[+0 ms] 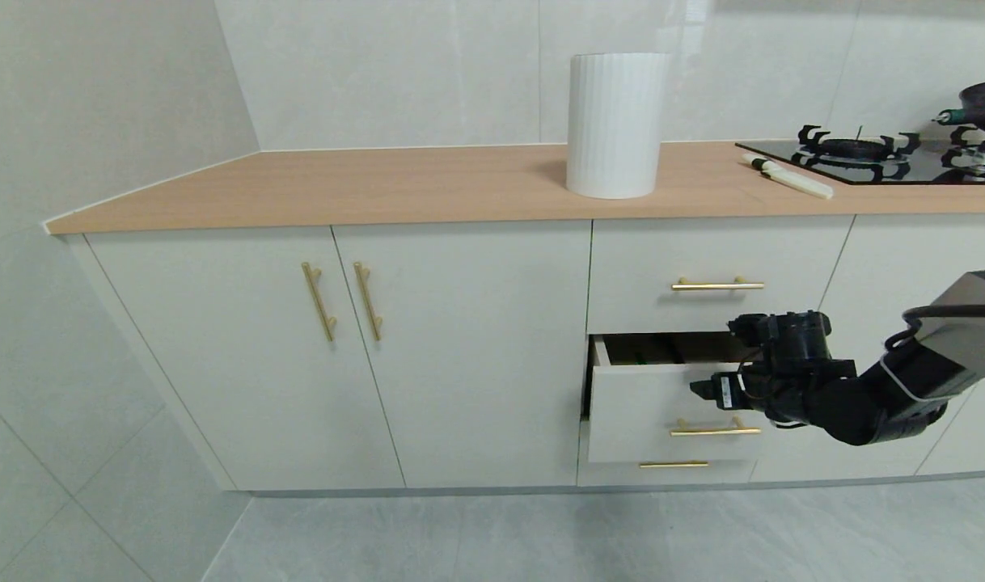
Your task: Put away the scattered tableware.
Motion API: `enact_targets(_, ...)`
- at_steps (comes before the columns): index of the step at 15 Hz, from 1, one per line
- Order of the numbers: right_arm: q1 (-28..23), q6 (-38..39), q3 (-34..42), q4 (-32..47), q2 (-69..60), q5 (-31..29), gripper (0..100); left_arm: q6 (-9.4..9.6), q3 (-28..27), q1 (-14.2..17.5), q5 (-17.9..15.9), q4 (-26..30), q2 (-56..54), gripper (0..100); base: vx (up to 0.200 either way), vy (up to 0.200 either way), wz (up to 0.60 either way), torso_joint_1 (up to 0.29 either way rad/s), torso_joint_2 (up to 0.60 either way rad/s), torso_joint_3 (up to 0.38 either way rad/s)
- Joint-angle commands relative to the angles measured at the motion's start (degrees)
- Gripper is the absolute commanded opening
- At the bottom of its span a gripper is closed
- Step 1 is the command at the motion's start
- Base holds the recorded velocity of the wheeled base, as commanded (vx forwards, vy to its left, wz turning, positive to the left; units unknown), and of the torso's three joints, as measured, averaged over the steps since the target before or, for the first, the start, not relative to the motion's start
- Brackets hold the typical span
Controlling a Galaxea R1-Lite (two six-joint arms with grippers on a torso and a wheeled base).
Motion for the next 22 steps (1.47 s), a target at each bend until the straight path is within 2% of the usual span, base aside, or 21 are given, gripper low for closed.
enact_targets(1, -0.49, 0.12, -3.81, 0.12, 3.79, -0.08, 100, 0.00, 0.00, 0.02, 0.01, 0.00, 0.00, 100, 0.000, 0.000, 0.00, 0.000, 0.00, 0.000)
enact_targets(9, -1.63, 2.94, -11.72, -0.49, 8.01, -0.69, 100, 0.00, 0.00, 0.02, 0.01, 0.00, 0.00, 100, 0.000, 0.000, 0.00, 0.000, 0.00, 0.000)
enact_targets(18, -1.19, 6.19, -18.93, -1.02, 12.49, -9.75, 100, 0.00, 0.00, 0.02, 0.01, 0.00, 0.00, 100, 0.000, 0.000, 0.00, 0.000, 0.00, 0.000)
enact_targets(22, -1.19, 6.01, -21.21, -6.56, 16.18, -14.05, 100, 0.00, 0.00, 0.02, 0.01, 0.00, 0.00, 100, 0.000, 0.000, 0.00, 0.000, 0.00, 0.000)
